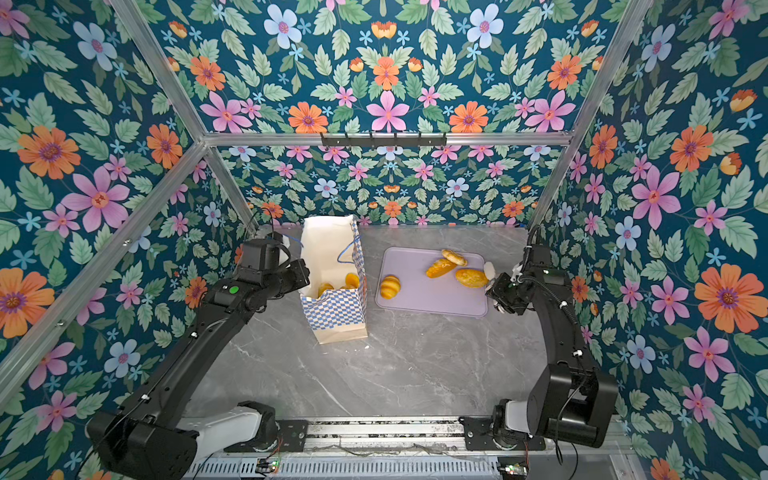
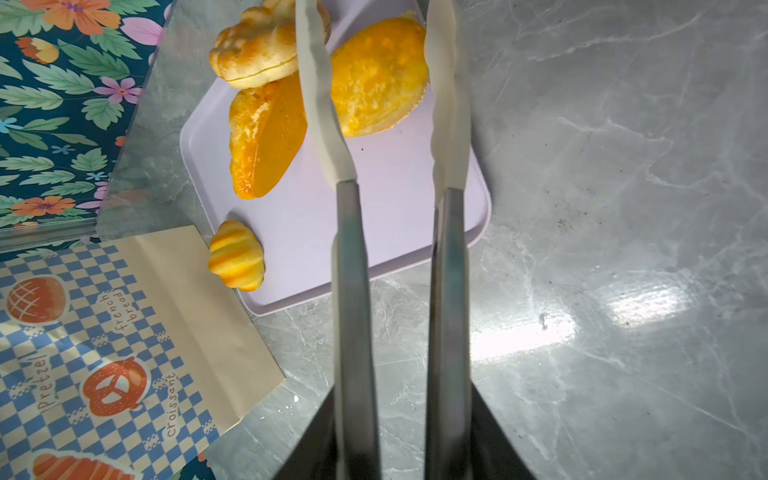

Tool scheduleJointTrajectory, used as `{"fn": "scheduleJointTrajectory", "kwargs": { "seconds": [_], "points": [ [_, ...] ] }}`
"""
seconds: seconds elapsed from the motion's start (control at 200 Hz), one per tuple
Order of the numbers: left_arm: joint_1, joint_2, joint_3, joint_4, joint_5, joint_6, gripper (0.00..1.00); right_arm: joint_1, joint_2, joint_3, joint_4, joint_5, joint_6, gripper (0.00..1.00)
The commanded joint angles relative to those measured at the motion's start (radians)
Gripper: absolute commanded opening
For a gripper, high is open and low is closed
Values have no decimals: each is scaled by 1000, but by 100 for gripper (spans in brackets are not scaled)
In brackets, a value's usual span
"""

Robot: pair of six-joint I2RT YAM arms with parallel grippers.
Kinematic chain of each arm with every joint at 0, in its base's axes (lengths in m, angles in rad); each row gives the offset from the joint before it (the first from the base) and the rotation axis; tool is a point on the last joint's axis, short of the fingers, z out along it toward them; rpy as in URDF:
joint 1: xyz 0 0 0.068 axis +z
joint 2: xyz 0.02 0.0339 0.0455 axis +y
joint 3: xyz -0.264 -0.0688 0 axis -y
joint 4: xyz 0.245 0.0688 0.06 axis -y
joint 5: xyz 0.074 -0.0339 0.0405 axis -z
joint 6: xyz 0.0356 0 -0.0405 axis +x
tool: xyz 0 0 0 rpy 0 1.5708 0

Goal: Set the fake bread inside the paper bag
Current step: 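Move the tongs to the tray's far edge and pinch the oval yellow bun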

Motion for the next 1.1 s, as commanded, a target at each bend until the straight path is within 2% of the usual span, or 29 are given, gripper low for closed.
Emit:
{"fn": "scheduleJointTrajectory", "kwargs": {
  "seconds": [0.0, 0.465, 1.095],
  "points": [
    [1, 3, -3, 13, -1, 9, 5, -2, 16, -4, 31, 7, -25, 39],
    [0, 8, -14, 19, 2, 11, 5, -2, 73, -32, 71, 3, -32, 42],
    [1, 2, -15, 7, -10, 12, 5, 7, 140, -30, 141, -98, 5, 40]
  ]
}}
